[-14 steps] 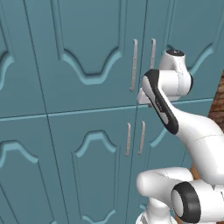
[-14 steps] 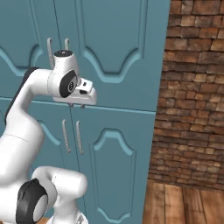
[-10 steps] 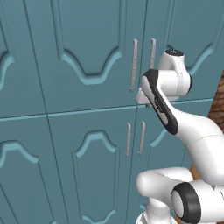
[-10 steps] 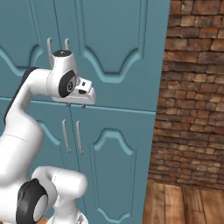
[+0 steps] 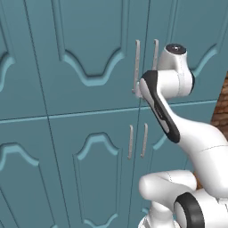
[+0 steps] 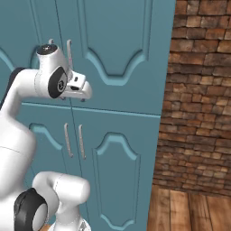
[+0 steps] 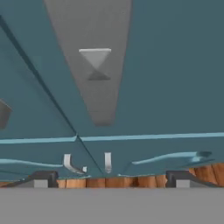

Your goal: Retrieve the bowl from the cabinet, then place the raw meat into the bowl to avoid contamination.

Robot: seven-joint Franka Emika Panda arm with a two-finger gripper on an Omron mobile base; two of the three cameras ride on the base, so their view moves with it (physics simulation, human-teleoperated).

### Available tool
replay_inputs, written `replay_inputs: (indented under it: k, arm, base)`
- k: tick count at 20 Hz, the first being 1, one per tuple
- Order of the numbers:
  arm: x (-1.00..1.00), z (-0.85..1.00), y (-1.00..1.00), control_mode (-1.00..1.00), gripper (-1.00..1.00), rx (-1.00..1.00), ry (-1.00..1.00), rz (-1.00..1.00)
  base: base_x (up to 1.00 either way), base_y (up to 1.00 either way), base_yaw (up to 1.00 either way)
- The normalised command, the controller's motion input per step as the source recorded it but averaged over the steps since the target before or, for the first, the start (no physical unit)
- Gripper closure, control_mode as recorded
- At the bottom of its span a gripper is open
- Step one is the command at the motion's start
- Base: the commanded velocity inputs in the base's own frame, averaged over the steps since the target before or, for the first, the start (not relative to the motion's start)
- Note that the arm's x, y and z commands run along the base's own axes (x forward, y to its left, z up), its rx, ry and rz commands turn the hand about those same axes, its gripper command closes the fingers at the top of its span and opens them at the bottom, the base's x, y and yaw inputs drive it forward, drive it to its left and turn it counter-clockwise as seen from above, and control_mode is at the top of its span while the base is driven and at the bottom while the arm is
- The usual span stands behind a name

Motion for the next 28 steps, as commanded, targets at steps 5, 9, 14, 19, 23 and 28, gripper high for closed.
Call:
replay_inputs:
  k: [5,9,14,19,23,28]
  arm:
    - [0.06,0.48,0.0,-1.0,-1.0,0.01,-0.22,-0.08]
    - [0.01,0.57,0.0,-1.0,-1.0,0.02,-0.17,-0.04]
    - [0.03,0.56,0.0,-1.0,-1.0,0.0,-0.11,0.0]
    - [0.23,0.25,-0.02,-1.0,-1.0,0.0,-0.07,0.0]
    - [0.3,0.08,-0.01,-1.0,-1.0,-0.01,-0.07,0.0]
    - [0.24,0.0,0.0,-1.0,-1.0,0.0,-0.06,0.01]
  base:
    - [0.0,0.0,0.0]
    - [0.0,0.0,0.0]
    - [0.0,0.0,0.0]
    - [0.0,0.0,0.0]
    - [0.0,0.0,0.0]
    - [0.0,0.0,0.0]
